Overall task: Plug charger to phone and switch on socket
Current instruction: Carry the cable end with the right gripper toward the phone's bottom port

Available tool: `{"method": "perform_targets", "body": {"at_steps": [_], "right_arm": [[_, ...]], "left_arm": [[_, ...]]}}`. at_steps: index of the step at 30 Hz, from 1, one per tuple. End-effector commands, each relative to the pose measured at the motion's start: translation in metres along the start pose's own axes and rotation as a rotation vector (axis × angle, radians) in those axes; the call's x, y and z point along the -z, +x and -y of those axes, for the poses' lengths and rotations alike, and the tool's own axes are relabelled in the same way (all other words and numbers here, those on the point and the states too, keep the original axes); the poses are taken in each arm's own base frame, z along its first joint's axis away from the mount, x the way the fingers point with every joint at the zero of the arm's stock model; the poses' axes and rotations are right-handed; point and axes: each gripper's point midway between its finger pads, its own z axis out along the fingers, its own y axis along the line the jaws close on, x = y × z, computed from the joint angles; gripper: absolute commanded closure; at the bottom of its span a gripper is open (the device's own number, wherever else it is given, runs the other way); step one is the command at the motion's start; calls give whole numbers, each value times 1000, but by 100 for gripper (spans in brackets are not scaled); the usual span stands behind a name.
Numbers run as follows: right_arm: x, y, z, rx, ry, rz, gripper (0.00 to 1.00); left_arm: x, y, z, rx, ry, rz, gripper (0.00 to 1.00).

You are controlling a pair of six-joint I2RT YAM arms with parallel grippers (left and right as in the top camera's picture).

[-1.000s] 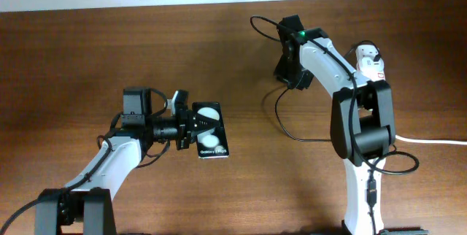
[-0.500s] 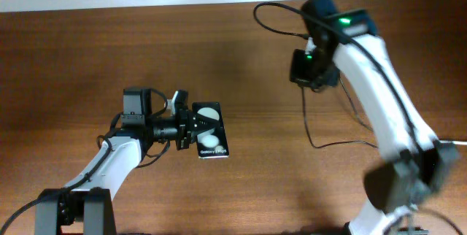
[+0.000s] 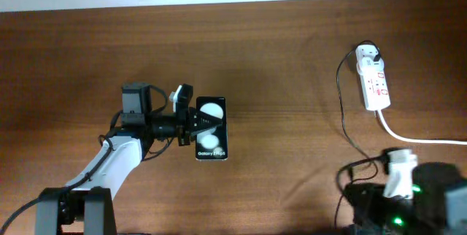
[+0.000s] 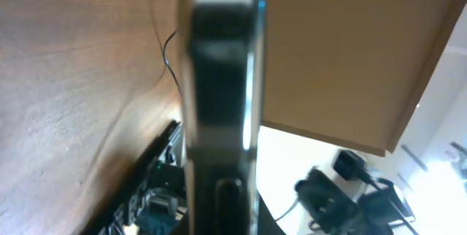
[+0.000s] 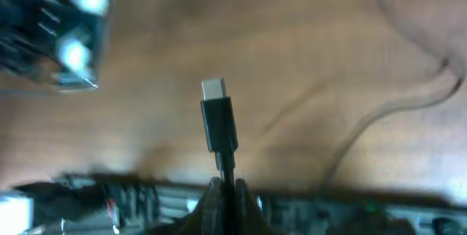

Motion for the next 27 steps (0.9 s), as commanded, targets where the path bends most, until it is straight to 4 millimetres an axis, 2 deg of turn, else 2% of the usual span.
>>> {"method": "perform_targets", "body": {"at_steps": [1, 3, 5, 6, 8, 9, 11, 13, 15, 16, 17, 19, 21, 25, 27], "right_arm": [[-48, 17, 0, 15, -82, -91, 96], [-65, 11, -1, 33, -104, -73, 96], [-67, -4, -8, 52, -133, -16, 96], [-68, -18, -15, 68, -156, 30, 96], [-75, -33, -21, 76, -168, 53, 96], [-86, -37, -23, 64, -164, 11, 96], [-99, -32, -28, 56, -178, -73, 96], [-116, -18, -44, 117, -188, -165, 96], [-133, -15, -52, 144, -111, -159, 96], [-139, -10, -72, 208, -161, -168, 96], [-142, -6, -84, 249, -185, -172, 96], [-154, 1, -92, 289, -139, -157, 96], [-154, 11, -111, 340, -198, -169, 96], [-156, 4, -140, 407, -283, -98, 96], [-176, 8, -139, 421, -251, -133, 96]], "left_arm": [[-16, 4, 15, -113, 12, -47, 100], [-21, -2, 19, -140, -2, -19, 100], [-23, -16, 29, -179, 2, 38, 100], [-22, -24, 40, -206, 16, 76, 100], [-22, -26, 44, -219, 24, 86, 100], [-22, -26, 44, -216, 24, 85, 100], [-22, -28, 43, -215, 20, 96, 100], [-21, -38, 41, -184, 3, 154, 100], [-19, -49, 40, -165, -13, 216, 100], [-17, -54, 41, -179, -16, 246, 100], [-16, -57, 44, -202, -11, 263, 100], [-16, -60, 49, -229, -4, 280, 100], [-15, -63, 49, -233, -6, 297, 100], [-13, -68, 49, -232, -13, 324, 100], [-14, -65, 49, -224, -7, 305, 100]]}}
